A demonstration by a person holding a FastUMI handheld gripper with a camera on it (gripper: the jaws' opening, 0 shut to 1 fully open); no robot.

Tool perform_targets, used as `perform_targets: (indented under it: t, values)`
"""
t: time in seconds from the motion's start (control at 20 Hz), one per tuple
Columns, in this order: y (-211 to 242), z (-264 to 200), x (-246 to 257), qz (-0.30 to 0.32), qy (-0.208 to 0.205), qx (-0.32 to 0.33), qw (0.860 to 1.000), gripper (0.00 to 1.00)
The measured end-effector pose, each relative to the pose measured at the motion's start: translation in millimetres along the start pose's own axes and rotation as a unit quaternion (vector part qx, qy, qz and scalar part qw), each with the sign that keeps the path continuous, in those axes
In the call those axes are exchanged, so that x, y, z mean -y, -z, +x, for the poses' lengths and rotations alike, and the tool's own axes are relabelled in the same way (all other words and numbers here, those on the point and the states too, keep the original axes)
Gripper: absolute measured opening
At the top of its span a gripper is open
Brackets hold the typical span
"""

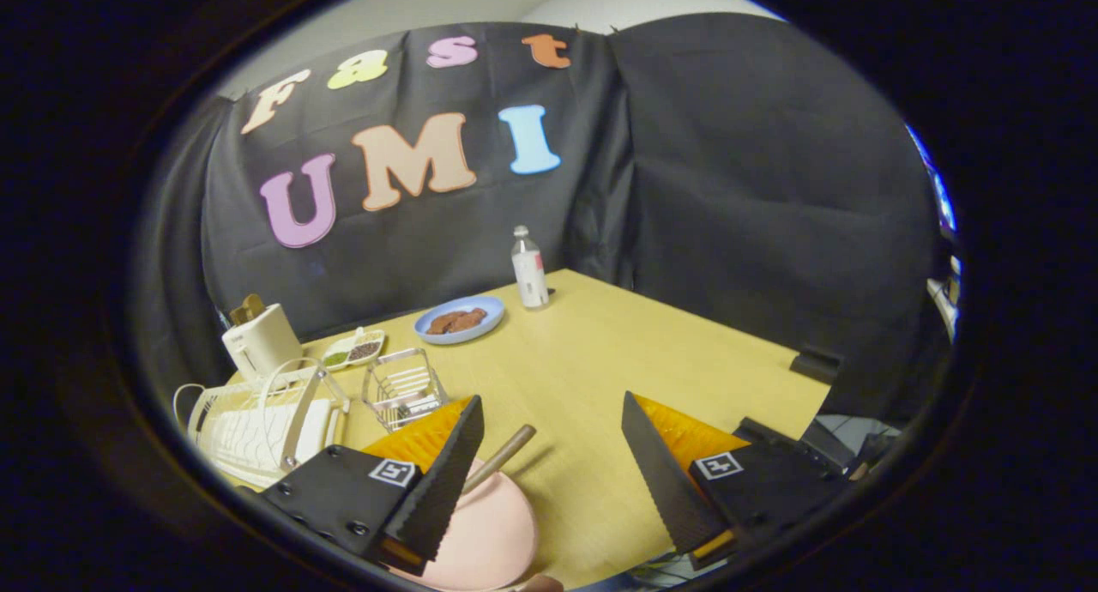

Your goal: Take the plate from the dish rack, then take the spoon from the basket and place it into the plate.

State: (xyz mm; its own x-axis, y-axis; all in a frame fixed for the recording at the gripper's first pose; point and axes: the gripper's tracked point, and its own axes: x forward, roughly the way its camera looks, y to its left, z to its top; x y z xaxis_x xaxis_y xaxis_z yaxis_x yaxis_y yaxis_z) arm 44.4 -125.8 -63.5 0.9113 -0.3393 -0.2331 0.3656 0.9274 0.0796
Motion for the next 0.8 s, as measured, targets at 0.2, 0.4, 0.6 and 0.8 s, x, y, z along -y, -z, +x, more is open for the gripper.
perform_targets:
  t: [0.2,0.4,0.6,0.8]
  values:
    - [-23,-31,-37,-0.056,-0.063,0.058,0.995,1.0]
    - [-29,-59,-92,-0.07,-0.144,0.079,0.984,1.0]
    - [-19,-92,-138,-0.088,-0.214,0.089,0.969,1.0]
    - [-6,-107,-167,-0.119,-0.251,0.094,0.956,1.0]
